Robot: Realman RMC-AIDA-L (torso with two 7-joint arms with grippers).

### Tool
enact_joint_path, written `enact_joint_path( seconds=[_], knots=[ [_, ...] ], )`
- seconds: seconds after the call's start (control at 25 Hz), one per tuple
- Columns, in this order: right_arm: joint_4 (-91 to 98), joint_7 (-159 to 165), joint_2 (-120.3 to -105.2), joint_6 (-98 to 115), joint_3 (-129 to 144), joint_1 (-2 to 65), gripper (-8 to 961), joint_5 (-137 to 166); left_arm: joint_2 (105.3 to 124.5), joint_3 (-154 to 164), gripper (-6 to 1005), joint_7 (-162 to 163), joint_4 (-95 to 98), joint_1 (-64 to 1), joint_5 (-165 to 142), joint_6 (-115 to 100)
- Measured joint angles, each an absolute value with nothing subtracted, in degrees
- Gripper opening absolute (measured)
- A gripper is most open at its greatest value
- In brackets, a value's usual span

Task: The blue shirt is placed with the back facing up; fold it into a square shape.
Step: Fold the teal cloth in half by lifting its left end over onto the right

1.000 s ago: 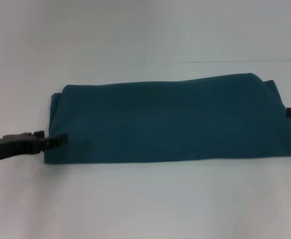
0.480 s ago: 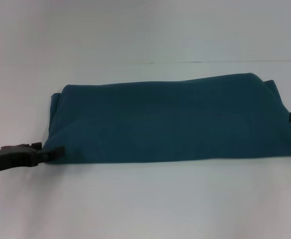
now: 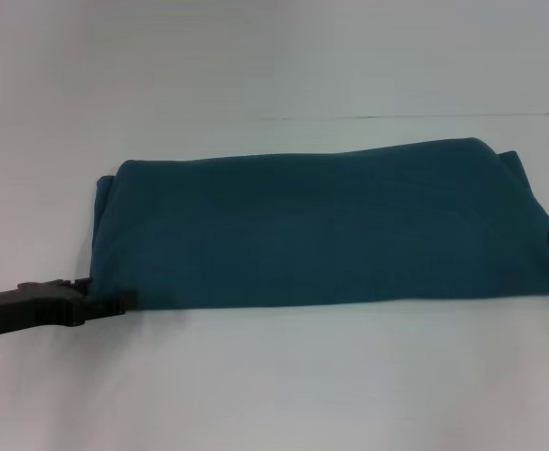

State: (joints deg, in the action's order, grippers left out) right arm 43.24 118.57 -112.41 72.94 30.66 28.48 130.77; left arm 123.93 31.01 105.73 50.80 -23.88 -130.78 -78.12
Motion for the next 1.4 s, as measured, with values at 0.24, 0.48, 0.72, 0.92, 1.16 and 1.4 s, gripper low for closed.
enact_joint_path(
  seconds=[0.24,0.48,0.72,0.92,1.16,1.4],
  knots=[
    [43.2,118.6,-112.57,72.8,30.5,28.5,570,131.0,123.93,31.7,845,105.7,50.7,-24.1,-130.8,-76.7],
    [43.2,118.4,-112.62,72.8,30.3,28.5,564,130.8,123.93,32.5,820,106.1,50.2,-24.7,-133.0,-72.7],
    [43.4,118.4,-112.67,72.9,30.3,28.6,556,130.7,123.88,32.5,589,106.3,50.3,-24.8,-133.4,-72.2],
    [43.3,118.3,-112.45,72.8,30.6,28.5,550,130.9,123.75,32.5,389,106.3,50.4,-24.9,-133.6,-72.2],
    [43.2,118.4,-112.23,72.8,30.9,27.7,543,131.0,123.75,32.5,119,106.3,50.4,-25.0,-134.6,-72.1],
    [43.2,118.7,-112.45,72.8,30.9,27.3,535,132.3,123.75,32.5,64,106.4,50.4,-25.0,-134.9,-72.1]
  ],
)
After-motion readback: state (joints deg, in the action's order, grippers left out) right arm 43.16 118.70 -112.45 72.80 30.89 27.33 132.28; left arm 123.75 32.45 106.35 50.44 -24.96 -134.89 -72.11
